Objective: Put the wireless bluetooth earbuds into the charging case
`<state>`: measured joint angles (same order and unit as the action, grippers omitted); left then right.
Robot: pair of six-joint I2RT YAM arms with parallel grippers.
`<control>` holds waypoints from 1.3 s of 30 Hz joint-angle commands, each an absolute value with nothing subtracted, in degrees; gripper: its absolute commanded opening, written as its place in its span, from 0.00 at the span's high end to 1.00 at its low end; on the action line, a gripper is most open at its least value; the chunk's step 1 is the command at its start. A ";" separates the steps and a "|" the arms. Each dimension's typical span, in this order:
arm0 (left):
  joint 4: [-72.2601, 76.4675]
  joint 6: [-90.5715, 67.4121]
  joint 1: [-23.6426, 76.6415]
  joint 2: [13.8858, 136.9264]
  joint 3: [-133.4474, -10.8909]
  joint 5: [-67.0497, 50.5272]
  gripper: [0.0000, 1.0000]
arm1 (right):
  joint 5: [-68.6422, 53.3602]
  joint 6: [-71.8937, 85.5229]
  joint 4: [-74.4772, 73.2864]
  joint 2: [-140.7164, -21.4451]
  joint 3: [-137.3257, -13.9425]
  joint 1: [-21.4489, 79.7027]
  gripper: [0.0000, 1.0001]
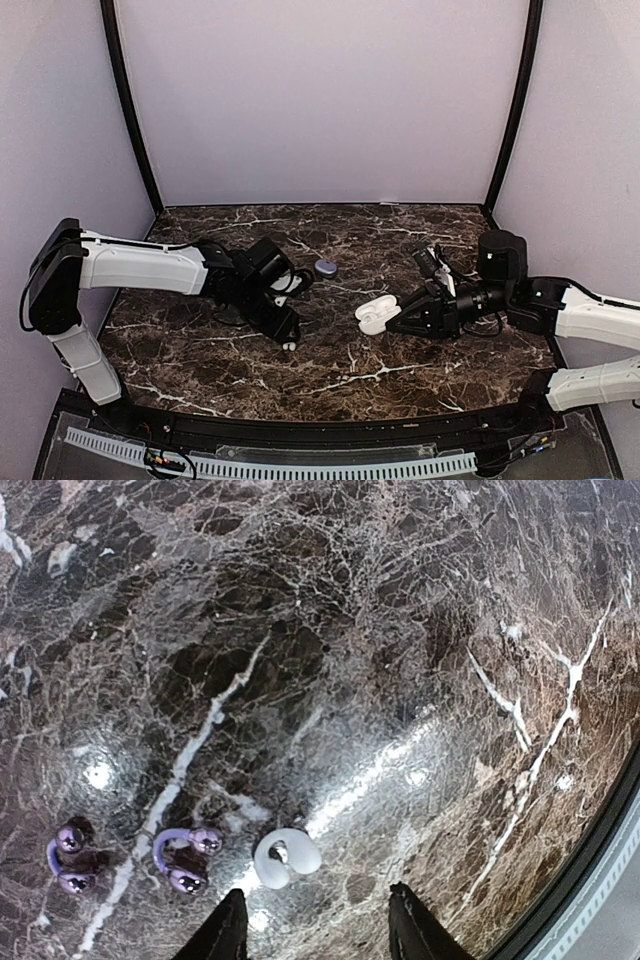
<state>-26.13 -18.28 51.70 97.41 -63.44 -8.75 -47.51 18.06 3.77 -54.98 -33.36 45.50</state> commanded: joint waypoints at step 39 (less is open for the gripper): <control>-27.09 -22.43 51.26 108.85 -70.69 -2.59 0.33 | -47.11 17.67 4.13 -55.07 -34.55 45.81 1.00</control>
<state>-23.64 -26.15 51.94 107.63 -68.40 -8.56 -47.31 18.04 3.07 -55.59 -33.36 45.50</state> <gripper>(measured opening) 0.678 0.212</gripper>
